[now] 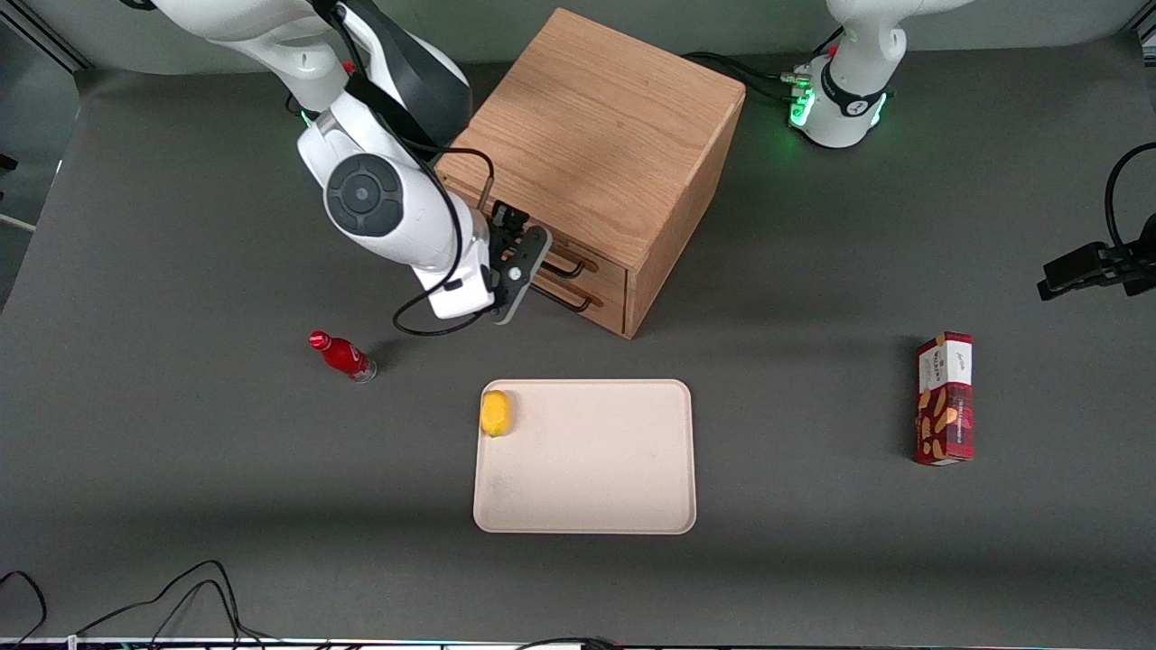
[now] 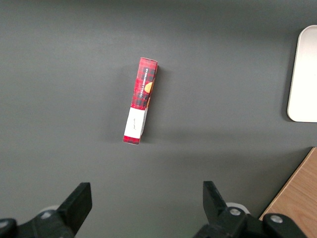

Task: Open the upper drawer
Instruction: 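Hook the right gripper onto the upper drawer's black handle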

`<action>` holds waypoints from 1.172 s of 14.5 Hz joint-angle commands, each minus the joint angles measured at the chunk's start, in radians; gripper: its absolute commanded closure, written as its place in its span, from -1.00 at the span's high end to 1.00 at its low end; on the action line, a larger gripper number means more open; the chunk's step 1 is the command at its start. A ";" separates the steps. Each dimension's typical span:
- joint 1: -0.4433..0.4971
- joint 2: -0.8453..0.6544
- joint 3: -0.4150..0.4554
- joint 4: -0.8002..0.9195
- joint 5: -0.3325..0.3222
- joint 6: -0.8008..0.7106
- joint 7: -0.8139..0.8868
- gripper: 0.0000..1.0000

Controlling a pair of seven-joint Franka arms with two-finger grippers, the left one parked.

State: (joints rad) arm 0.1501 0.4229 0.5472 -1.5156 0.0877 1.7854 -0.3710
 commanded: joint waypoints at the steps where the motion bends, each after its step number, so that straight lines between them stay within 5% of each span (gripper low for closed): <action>1: 0.015 0.028 0.004 0.043 -0.019 -0.001 -0.028 1.00; 17: 0.006 0.008 0.005 -0.071 -0.036 0.092 -0.106 1.00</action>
State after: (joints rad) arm 0.1592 0.4478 0.5511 -1.5643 0.0658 1.8576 -0.4540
